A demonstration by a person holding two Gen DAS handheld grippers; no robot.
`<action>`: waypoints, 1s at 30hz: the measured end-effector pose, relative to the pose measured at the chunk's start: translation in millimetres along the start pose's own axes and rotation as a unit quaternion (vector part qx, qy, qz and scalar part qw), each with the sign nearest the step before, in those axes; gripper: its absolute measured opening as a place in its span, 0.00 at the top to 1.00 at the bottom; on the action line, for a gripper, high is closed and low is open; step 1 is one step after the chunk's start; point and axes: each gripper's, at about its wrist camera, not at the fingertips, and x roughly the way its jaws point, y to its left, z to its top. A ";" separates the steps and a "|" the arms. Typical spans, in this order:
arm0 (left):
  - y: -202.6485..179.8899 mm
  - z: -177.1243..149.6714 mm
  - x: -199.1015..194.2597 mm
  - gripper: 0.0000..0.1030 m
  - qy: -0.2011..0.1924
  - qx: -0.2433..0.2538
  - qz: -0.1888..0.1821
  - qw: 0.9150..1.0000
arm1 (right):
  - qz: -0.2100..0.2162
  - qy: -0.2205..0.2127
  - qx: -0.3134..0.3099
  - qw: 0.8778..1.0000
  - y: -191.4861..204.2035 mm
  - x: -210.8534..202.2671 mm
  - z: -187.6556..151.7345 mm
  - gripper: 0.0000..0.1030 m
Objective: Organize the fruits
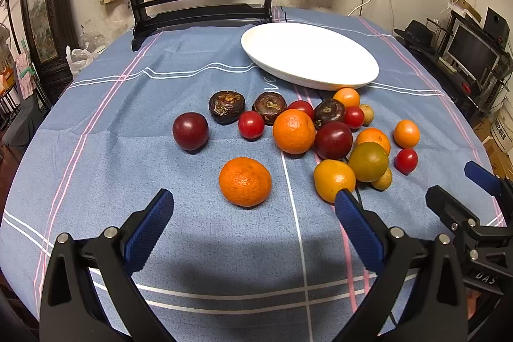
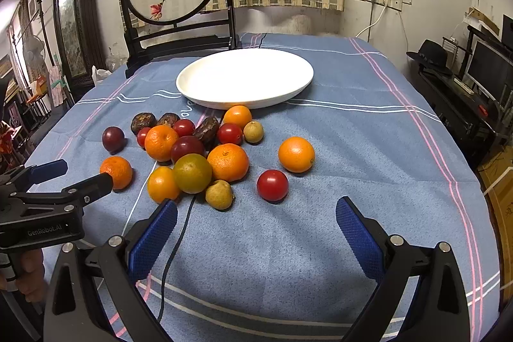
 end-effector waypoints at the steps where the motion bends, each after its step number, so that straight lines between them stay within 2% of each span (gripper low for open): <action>1: 0.4 0.2 0.0 0.04 0.000 0.000 0.000 1.000 | 0.000 0.001 0.000 1.000 -0.2 0.1 0.2 0.03; 30: 1.0 0.1 -0.2 0.04 0.002 0.000 -0.001 1.000 | 0.002 0.004 0.001 1.000 0.8 1.3 -1.7 0.03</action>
